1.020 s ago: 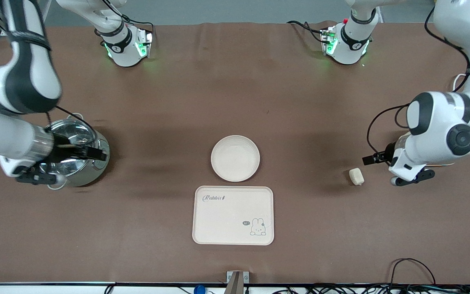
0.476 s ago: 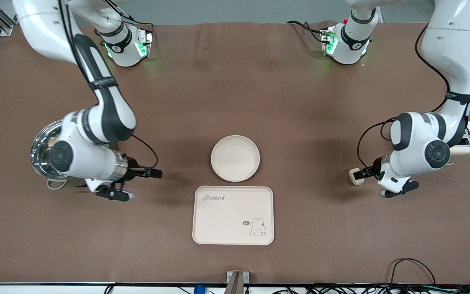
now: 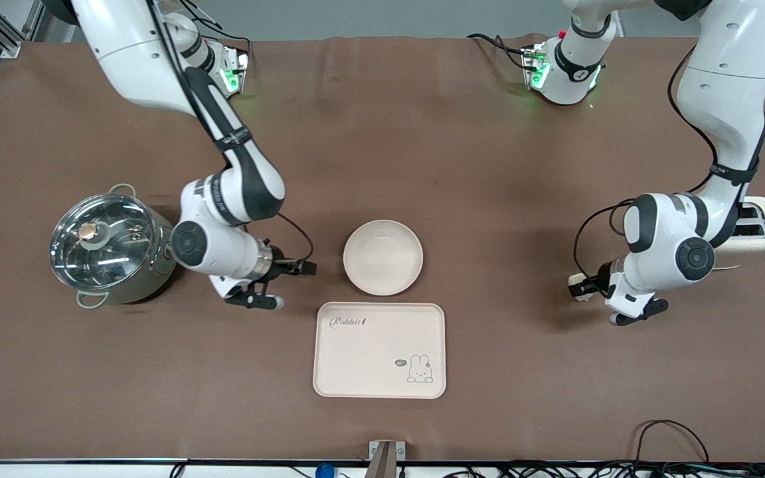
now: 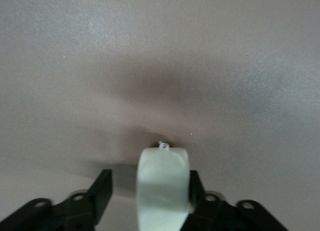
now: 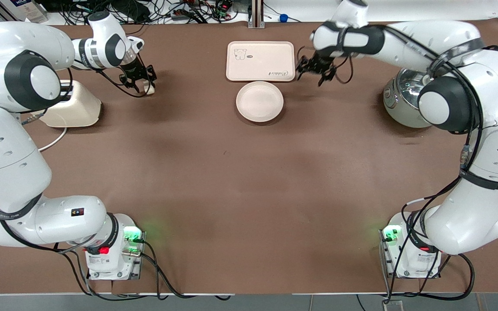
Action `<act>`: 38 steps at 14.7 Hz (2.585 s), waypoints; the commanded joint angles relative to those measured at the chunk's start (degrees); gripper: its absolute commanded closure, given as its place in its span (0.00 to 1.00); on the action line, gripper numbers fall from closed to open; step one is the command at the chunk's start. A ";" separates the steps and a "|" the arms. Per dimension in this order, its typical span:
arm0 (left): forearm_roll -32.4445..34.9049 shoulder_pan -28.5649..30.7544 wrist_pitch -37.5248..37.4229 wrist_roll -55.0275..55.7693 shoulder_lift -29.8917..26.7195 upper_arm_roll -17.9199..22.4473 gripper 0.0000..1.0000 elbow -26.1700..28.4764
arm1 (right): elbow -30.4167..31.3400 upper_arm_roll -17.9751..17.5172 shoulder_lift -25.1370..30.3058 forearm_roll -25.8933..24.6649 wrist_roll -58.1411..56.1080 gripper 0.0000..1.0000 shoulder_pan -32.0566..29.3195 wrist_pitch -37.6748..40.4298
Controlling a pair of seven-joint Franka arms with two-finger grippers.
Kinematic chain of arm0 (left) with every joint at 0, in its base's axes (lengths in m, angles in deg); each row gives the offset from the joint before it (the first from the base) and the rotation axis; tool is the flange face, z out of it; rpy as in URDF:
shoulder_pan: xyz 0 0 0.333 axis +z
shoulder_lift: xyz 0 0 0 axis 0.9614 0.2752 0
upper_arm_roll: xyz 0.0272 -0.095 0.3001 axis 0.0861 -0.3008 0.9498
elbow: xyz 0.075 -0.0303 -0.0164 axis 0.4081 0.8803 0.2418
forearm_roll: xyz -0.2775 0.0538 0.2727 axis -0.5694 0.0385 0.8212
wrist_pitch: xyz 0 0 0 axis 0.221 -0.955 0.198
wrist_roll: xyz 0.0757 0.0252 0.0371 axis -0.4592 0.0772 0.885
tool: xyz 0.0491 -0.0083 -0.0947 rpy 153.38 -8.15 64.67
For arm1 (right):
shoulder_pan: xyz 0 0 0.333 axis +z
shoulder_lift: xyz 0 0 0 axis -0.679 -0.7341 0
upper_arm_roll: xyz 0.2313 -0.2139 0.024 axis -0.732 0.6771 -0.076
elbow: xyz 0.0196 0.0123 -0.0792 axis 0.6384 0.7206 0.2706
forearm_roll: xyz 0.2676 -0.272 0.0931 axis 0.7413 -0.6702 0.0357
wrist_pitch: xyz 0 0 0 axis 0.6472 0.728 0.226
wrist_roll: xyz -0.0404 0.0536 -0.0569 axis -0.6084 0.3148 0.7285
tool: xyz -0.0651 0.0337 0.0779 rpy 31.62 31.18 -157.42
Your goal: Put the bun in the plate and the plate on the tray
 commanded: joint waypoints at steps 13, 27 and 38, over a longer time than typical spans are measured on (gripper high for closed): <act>-2.22 -20.15 -0.15 49.29 6.32 -13.99 0.77 -14.91 | 4.29 0.53 1.09 2.57 2.44 0.39 9.05 -8.13; -2.04 -24.34 -2.93 55.58 -0.49 -10.56 0.00 -17.40 | 3.76 0.53 -3.48 2.57 1.12 0.88 10.90 -15.43; 2.18 -3.33 -40.98 22.14 -25.29 -10.73 0.00 -24.33 | -2.46 -0.62 -1.99 8.62 1.74 0.99 9.32 -16.66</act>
